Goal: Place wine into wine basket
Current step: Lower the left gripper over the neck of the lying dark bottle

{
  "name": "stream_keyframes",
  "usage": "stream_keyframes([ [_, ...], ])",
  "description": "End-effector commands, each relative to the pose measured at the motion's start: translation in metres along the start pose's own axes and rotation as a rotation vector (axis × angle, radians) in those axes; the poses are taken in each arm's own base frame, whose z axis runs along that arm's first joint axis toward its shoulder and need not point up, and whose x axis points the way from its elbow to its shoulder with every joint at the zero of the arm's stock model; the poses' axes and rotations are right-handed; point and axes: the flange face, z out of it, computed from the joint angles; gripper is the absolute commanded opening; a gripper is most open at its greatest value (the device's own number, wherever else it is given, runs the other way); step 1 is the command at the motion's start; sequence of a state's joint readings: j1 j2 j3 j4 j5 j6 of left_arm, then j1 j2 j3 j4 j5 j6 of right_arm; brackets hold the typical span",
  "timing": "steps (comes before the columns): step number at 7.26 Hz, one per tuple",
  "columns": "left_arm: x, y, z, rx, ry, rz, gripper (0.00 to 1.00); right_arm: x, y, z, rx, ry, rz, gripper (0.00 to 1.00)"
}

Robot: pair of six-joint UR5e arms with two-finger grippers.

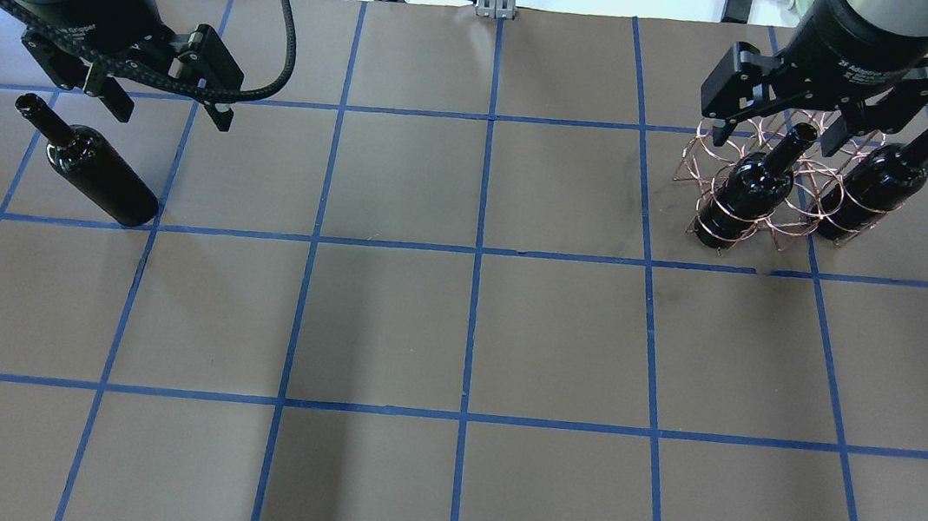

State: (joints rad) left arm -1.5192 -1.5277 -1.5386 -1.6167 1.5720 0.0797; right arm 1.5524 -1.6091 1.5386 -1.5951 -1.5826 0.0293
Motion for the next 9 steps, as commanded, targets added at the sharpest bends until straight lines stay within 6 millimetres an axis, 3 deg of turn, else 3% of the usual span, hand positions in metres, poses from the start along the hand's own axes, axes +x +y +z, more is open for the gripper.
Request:
stream_keyframes([
  [1,0.001,0.000,-0.001,0.005,-0.005,0.010,0.98,0.000,-0.002,0.002,0.003,-0.001,-0.002,1.00],
  [3,-0.012,-0.003,-0.006,0.026,-0.012,0.022,0.95,0.000,-0.002,0.002,0.003,-0.001,0.003,1.00],
  [4,-0.040,-0.008,-0.008,0.032,-0.034,0.071,0.95,0.000,-0.003,0.003,0.002,-0.001,0.004,1.00],
  [6,-0.133,-0.022,0.002,0.063,-0.052,0.019,0.95,0.000,-0.003,0.004,0.000,0.000,0.004,1.00],
  [7,-0.170,-0.018,0.002,0.057,-0.062,0.036,0.97,0.000,-0.003,0.004,0.000,-0.001,0.004,1.00],
  [8,-0.209,-0.016,0.012,0.039,-0.052,0.108,0.97,0.000,-0.003,0.004,0.002,-0.003,0.006,1.00],
  [9,-0.240,-0.021,0.034,0.015,-0.028,0.115,0.98,-0.001,-0.003,0.004,0.002,-0.004,0.008,1.00],
])
